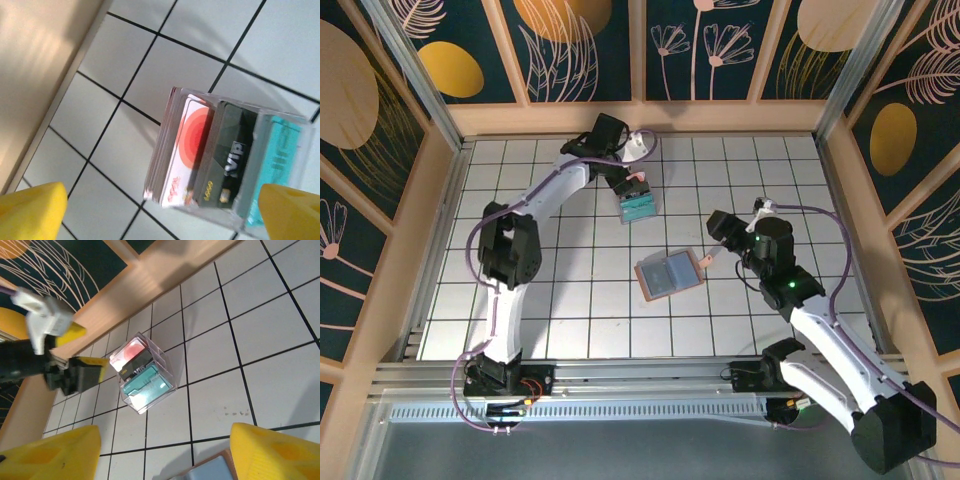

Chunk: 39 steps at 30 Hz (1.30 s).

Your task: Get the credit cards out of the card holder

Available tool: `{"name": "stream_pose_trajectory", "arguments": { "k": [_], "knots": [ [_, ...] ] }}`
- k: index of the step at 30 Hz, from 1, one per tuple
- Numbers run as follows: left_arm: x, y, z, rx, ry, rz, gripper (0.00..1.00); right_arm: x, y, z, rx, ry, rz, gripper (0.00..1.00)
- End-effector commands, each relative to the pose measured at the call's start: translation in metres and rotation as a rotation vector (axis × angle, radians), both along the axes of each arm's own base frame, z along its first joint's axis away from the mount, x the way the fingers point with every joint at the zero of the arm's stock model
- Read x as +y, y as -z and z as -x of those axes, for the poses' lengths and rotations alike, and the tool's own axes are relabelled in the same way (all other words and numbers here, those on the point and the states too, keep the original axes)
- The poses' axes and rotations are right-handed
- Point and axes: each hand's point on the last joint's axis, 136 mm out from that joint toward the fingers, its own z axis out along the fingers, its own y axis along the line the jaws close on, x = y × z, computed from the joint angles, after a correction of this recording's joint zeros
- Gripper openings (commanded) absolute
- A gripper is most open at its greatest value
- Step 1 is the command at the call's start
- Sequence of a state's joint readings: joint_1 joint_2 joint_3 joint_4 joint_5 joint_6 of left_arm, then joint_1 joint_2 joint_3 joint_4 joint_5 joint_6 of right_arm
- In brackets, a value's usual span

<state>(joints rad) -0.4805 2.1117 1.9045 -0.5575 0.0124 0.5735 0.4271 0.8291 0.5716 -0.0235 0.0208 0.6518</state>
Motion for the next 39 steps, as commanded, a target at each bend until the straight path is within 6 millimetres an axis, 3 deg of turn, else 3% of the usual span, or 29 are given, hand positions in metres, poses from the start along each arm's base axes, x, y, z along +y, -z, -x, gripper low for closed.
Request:
{"name": "stream_pose_trajectory", "arguments": {
  "k": [1, 5, 11, 16, 24, 29, 39],
  "knots": [
    [0.004, -0.056, 0.01, -0.114, -0.13, 0.149, 0.99, 0.002, 0.004, 0.0, 0.031, -0.013, 0.037, 0.65],
    [0.026, -0.086, 0.025, -0.195, -0.328, 0.308, 0.99, 0.01, 0.016, 0.004, 0.08, -0.052, 0.087, 0.57],
    [0.053, -0.097, 0.067, -0.152, -0.532, 0.583, 0.99, 0.026, 0.047, 0.02, 0.207, -0.061, 0.321, 0.51],
    [0.068, -0.083, 0.1, -0.088, -0.627, 0.75, 0.99, 0.065, 0.07, 0.039, 0.276, -0.197, 0.44, 0.51],
    [0.074, -0.025, 0.135, 0.091, -0.73, 0.849, 0.99, 0.12, 0.108, 0.064, 0.369, -0.409, 0.576, 0.51],
    [0.094, -0.006, 0.142, 0.08, -0.841, 0.839, 0.99, 0.139, 0.131, 0.068, 0.408, -0.467, 0.644, 0.52],
    [0.121, -0.005, 0.151, -0.005, -0.941, 0.876, 0.99, 0.15, 0.163, 0.064, 0.458, -0.501, 0.699, 0.67]
  ]
}}
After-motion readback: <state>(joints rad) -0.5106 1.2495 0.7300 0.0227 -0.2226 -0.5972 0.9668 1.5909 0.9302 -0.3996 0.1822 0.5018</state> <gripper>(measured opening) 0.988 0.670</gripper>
